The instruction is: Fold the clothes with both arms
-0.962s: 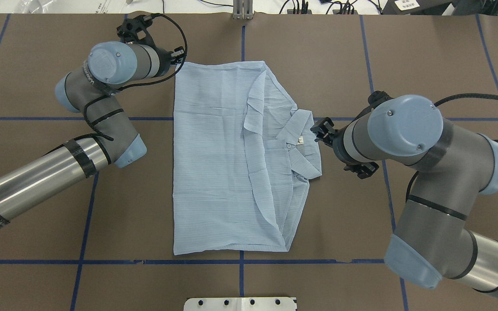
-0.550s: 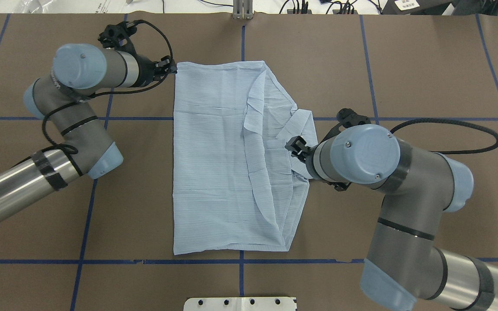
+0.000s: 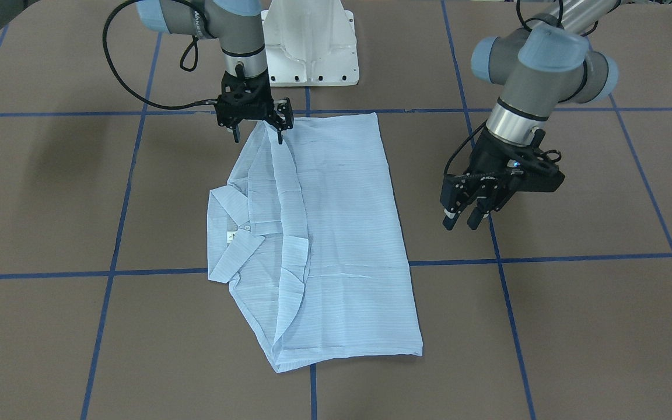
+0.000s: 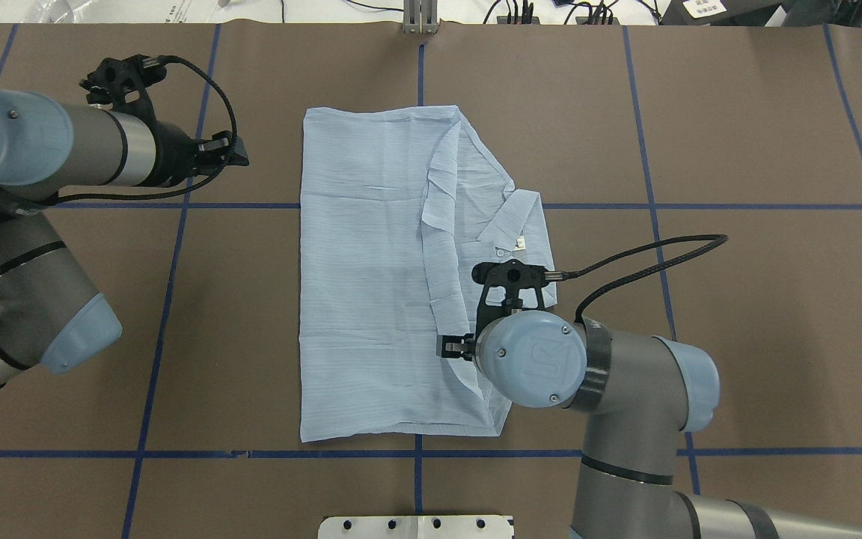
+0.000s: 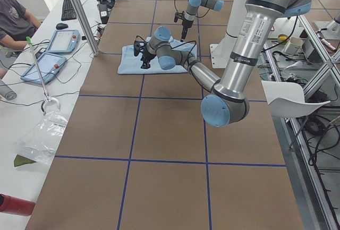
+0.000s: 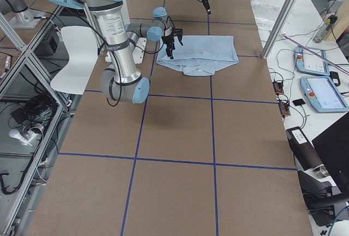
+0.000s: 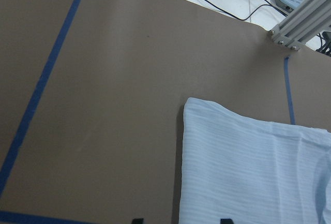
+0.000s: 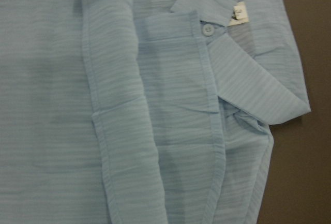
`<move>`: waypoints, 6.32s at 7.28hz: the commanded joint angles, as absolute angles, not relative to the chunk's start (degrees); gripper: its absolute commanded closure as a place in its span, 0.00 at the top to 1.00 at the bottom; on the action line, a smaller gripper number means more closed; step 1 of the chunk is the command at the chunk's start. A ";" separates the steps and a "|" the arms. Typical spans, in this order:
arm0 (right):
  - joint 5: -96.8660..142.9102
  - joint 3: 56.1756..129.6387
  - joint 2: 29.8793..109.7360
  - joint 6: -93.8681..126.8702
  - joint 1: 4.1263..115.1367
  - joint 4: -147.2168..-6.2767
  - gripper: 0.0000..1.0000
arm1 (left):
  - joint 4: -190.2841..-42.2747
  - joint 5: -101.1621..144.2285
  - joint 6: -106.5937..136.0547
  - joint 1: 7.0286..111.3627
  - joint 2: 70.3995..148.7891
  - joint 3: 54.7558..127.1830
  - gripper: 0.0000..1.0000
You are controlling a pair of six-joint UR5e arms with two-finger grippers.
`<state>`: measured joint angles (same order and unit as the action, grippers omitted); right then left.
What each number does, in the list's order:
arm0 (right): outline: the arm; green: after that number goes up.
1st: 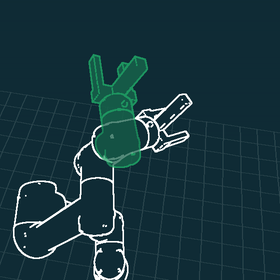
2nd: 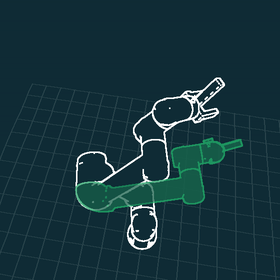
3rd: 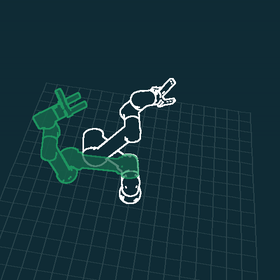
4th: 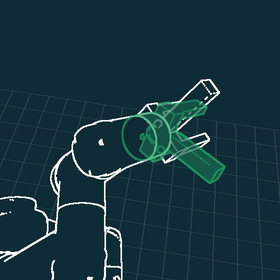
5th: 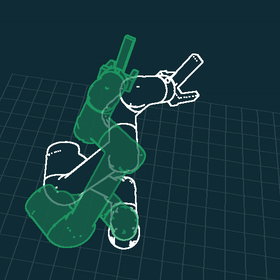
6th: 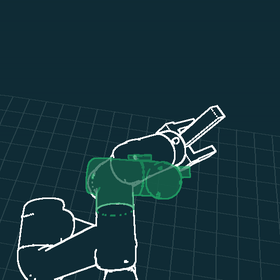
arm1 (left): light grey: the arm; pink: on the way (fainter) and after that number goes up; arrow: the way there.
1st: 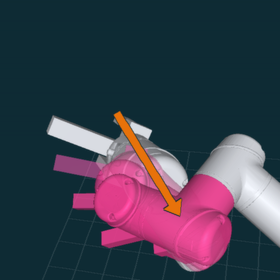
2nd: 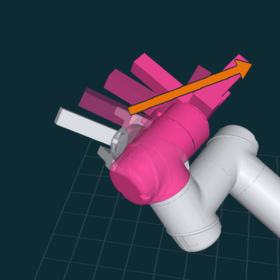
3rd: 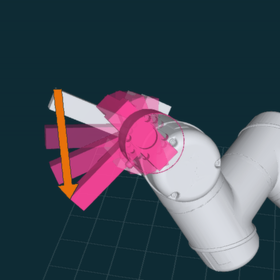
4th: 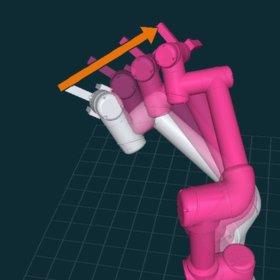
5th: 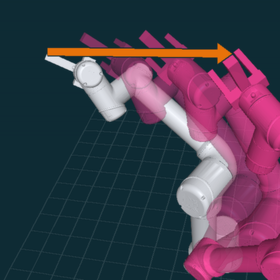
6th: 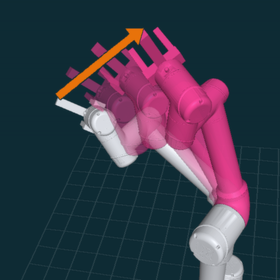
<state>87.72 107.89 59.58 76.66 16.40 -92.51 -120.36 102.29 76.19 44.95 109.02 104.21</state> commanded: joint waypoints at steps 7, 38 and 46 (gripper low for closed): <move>88.24 100.81 58.96 50.91 16.78 -93.43 1.00 | -118.56 103.01 76.46 44.38 106.96 108.10 0.60; 84.37 107.14 65.56 132.01 9.14 -85.34 0.04 | -118.48 106.00 76.73 44.47 106.79 110.13 0.61; 84.20 107.84 66.27 132.10 8.00 -85.78 0.00 | -118.48 105.91 78.75 44.30 106.88 110.30 0.61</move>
